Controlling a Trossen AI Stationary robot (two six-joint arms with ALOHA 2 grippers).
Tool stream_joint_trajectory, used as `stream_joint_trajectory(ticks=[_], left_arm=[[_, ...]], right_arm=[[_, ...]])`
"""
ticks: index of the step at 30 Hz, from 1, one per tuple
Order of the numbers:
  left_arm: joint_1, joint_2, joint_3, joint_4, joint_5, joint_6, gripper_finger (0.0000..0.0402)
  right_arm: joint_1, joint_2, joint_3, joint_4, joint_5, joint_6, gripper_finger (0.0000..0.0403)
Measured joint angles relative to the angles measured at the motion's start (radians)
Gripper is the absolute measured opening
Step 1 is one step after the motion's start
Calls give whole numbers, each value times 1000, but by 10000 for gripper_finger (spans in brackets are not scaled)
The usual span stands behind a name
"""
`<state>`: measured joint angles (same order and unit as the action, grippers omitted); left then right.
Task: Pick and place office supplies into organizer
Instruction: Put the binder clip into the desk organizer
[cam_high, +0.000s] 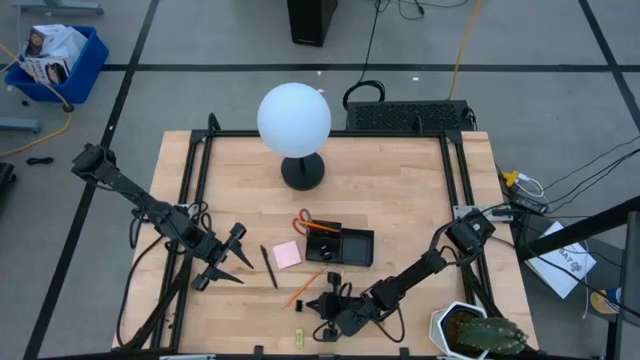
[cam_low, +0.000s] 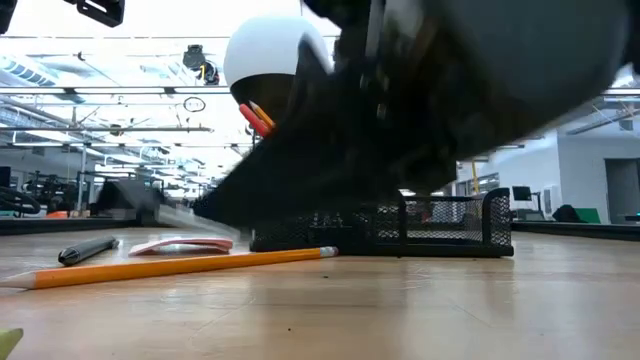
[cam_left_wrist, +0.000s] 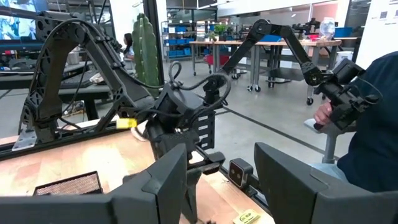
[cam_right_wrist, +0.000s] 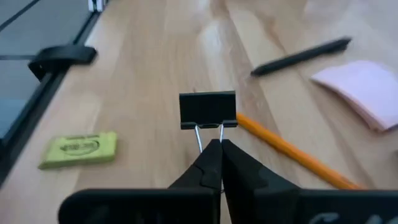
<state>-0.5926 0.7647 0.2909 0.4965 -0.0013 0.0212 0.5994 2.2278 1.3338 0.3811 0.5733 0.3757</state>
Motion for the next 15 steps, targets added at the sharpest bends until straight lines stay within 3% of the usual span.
stream_joint_trajectory(ticks=[10, 15], left_arm=[[0, 0, 0, 0, 0, -7, 196], [0, 0, 0, 1, 0, -7, 196]], right_arm=[[6, -7, 0, -11, 42, -22, 1], [7, -31, 0, -26, 117, -43, 1]])
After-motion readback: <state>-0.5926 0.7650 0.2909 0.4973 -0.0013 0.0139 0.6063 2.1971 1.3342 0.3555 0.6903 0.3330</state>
